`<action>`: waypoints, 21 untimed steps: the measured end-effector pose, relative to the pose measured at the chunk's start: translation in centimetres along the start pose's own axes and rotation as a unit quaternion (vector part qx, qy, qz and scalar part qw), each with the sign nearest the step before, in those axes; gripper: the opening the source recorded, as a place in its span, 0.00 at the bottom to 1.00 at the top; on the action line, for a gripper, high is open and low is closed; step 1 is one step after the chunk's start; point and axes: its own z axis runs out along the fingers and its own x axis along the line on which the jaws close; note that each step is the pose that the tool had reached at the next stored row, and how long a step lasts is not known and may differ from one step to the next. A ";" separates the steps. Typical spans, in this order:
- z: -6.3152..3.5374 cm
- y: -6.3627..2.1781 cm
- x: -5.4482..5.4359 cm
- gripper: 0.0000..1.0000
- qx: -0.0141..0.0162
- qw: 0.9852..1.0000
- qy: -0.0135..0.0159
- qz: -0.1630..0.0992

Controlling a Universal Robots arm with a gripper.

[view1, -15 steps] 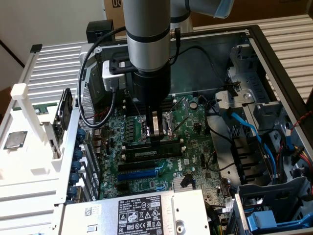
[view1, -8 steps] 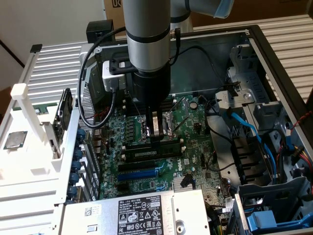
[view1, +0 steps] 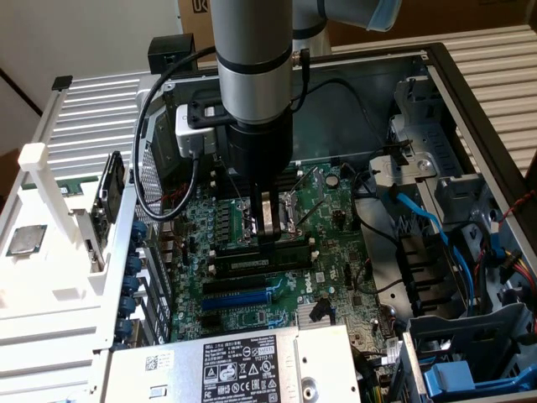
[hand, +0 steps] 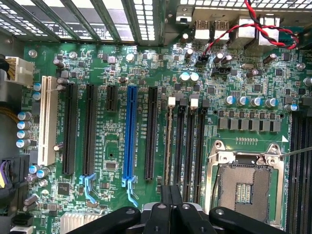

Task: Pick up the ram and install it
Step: 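Press down the ram until it locks into place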

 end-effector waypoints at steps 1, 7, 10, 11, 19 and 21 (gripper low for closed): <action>0.00 0.00 0.0 0.10 0.000 1.000 0.000 0.000; 0.02 0.00 0.0 0.10 0.000 1.000 0.000 0.000; 0.06 0.00 0.0 0.10 0.000 1.000 0.000 0.000; 0.07 0.00 0.0 0.10 0.000 1.000 0.000 0.000; 0.24 0.00 0.0 0.10 0.000 1.000 0.000 0.000; 0.27 0.00 0.0 0.10 0.000 1.000 0.000 0.000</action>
